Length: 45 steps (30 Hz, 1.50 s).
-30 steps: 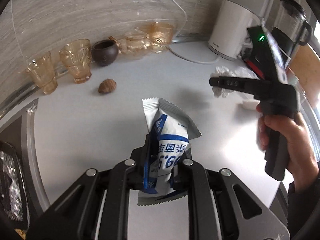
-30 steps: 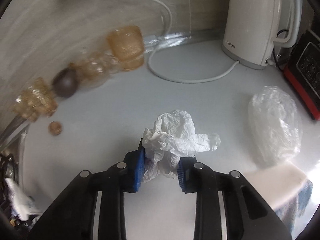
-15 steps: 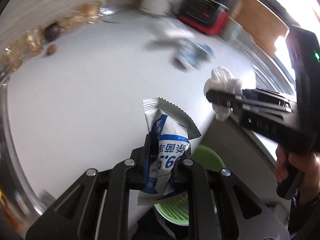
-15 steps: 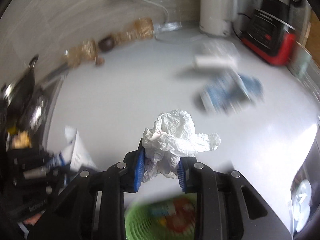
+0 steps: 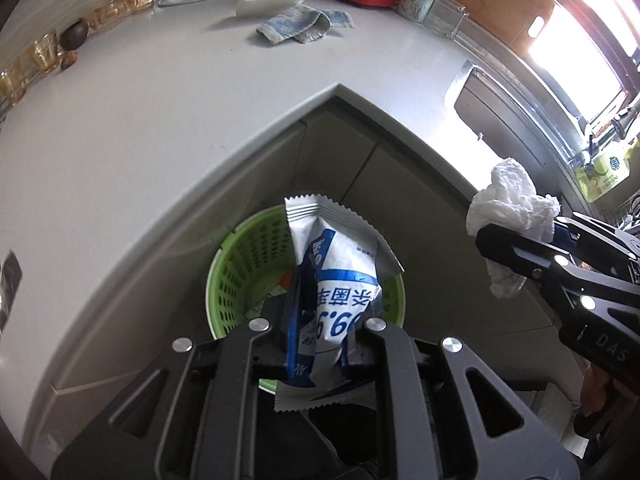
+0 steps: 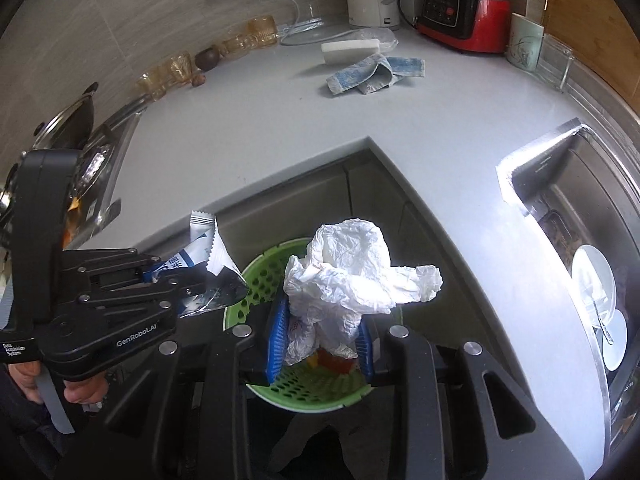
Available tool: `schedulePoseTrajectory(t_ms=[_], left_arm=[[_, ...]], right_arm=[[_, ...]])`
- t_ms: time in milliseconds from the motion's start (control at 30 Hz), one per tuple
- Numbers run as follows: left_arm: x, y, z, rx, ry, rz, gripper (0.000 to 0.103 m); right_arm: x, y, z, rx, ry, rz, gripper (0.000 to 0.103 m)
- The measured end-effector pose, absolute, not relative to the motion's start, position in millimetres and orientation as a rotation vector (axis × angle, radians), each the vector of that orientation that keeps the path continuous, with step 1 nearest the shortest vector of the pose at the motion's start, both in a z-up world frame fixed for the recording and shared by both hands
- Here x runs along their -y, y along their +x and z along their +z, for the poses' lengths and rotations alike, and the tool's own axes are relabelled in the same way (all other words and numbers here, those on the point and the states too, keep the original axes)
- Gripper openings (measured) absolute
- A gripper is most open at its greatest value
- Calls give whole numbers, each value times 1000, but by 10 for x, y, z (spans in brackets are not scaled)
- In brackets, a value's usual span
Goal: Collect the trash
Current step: 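Carry the packet and tissue over the green basket and release both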
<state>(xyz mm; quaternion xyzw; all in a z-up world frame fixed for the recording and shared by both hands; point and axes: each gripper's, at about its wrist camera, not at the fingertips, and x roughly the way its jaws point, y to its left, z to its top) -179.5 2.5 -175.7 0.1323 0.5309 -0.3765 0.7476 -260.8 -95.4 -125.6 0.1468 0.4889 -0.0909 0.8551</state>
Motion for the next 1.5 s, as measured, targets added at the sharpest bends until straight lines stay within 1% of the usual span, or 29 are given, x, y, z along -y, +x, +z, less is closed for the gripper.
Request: schedulePoseTrajectory(t_ms=[267,367,500,533,567,600,633,667,700,733,800,867,967,1100,1233,1333,1500], left_arm=[[-4,-1928,-1827,-1178,297,-767,14],[79,-1860,-2023,-1221,313,-760,14],[299,-1732,-2488,-1334,329,-781,14],[338,-1722,-2584,-1349,337,-779,17],[408,-1701,-2745,-1370,360,-774,25],[451,-1679,-2850,-1383,375,-765,31],[484,-1667,-2951,-1396,389,-756,46],[516,-1651,-3042,-1407,403,-744,56],[546,-1637,-3137,-1418,417,-731,59],[565,-1630,-3197,-1425,431,-722,61],[587,-1629,-3259,-1433,454,-706,63],[594,-1631,-3225,-1420,459,-704,70],[572,-1650,-3056,-1359,471,-686,78],[455,-1644,-2709,-1282,464,-620,81],[285,-1657,-2371,-1213,436,-573,91],[127,-1702,-2176,-1167,433,-518,93],[-136,-1743,-1968,-1156,371,-457,95]], right_arm=[[954,-2763,-1199,-995,298,-145,31],[976,-2769,-1197,-989,298,-140,31],[1017,-2805,-1220,-995,301,-144,31],[1019,-2818,-1225,-996,303,-146,32],[1032,-2829,-1236,-1000,307,-148,32],[1043,-2837,-1249,-1005,311,-152,32],[1061,-2846,-1266,-1010,316,-156,32],[1080,-2857,-1277,-1012,323,-160,32],[1094,-2867,-1282,-1014,327,-163,33],[1110,-2879,-1289,-1015,332,-166,33],[1146,-2903,-1306,-1021,339,-175,33],[1181,-2918,-1323,-1028,343,-182,33],[1225,-2922,-1337,-1030,346,-186,33],[1252,-2904,-1359,-1031,342,-174,33],[1251,-2869,-1443,-1041,340,-146,34],[1240,-2827,-1544,-1056,350,-119,34],[1145,-2664,-1834,-1106,332,-33,34]])
